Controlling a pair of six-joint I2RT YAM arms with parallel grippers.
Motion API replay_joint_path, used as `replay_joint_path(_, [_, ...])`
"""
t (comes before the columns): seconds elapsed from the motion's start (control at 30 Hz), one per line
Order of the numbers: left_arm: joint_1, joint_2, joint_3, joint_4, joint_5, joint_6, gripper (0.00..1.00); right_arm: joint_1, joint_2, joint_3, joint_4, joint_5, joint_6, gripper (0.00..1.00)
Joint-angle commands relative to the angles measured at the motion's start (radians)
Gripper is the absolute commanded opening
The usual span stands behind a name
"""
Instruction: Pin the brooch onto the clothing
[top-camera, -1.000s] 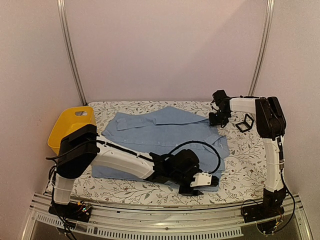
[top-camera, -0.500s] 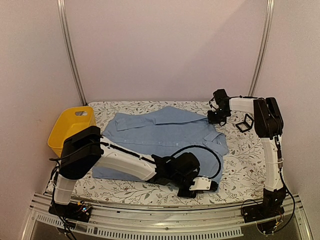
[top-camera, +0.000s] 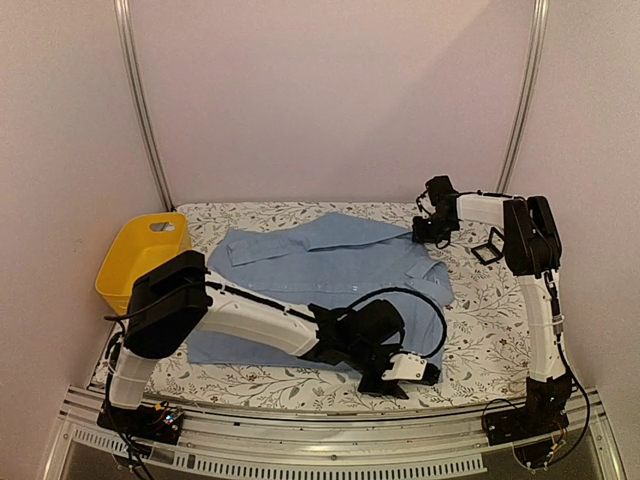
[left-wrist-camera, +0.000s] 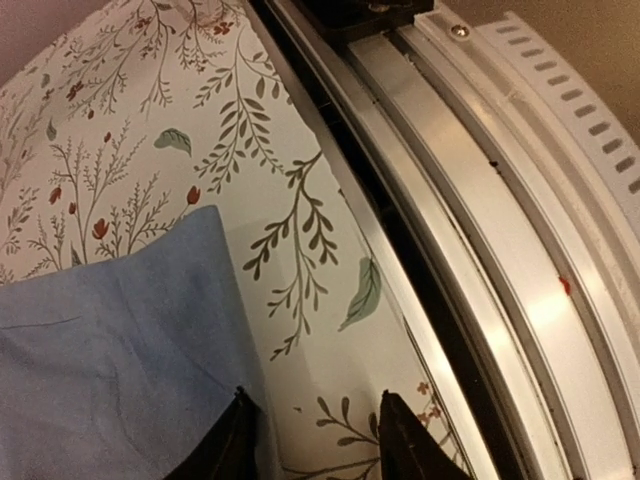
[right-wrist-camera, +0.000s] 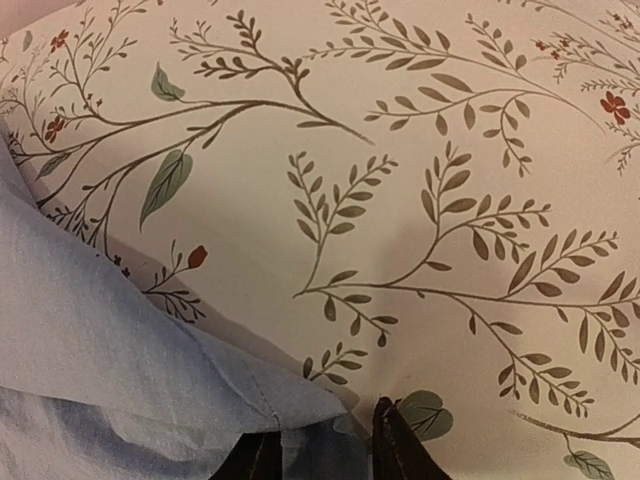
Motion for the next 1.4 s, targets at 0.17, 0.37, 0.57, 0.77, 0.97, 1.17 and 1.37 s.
replay_joint_path(0.17, [0.13, -0.328, -0.222, 0.188, 0.177, -0.243, 0.45, -0.009, -0.193, -0.041, -0.05, 0.201, -0.04, 0.42])
replay_joint_path(0.37, [0.295, -0.544, -0.486, 0.299, 0.002, -0.477, 0.46, 0.035, -0.497, -0.368, 0.012, 0.257, 0.008, 0.42])
replay_joint_path(0.57, [0.447, -0.594, -0.628, 0.24, -0.301, -0.73, 0.42, 0.198, -0.759, -0.744, 0.025, 0.25, 0.091, 0.13])
replay_joint_path(0.77, [0.567, -0.599, -0.735, 0.236, -0.426, -0.891, 0.42, 0.43, -0.916, -1.039, -0.005, 0.238, 0.262, 0.0])
replay_joint_path(0.97, [0.618, -0.545, -0.785, 0.232, -0.495, -0.976, 0.42, 0.553, -1.006, -1.267, 0.082, 0.141, 0.49, 0.0])
replay_joint_path(1.17, [0.646, -0.553, -0.85, 0.298, -0.542, -1.032, 0.42, 0.563, -1.022, -1.346, 0.035, 0.161, 0.645, 0.0])
replay_joint_path(1.37, [0.653, -0.594, -0.877, 0.295, -0.586, -1.022, 0.43, 0.563, -1.127, -1.32, -0.094, 0.212, 0.7, 0.0])
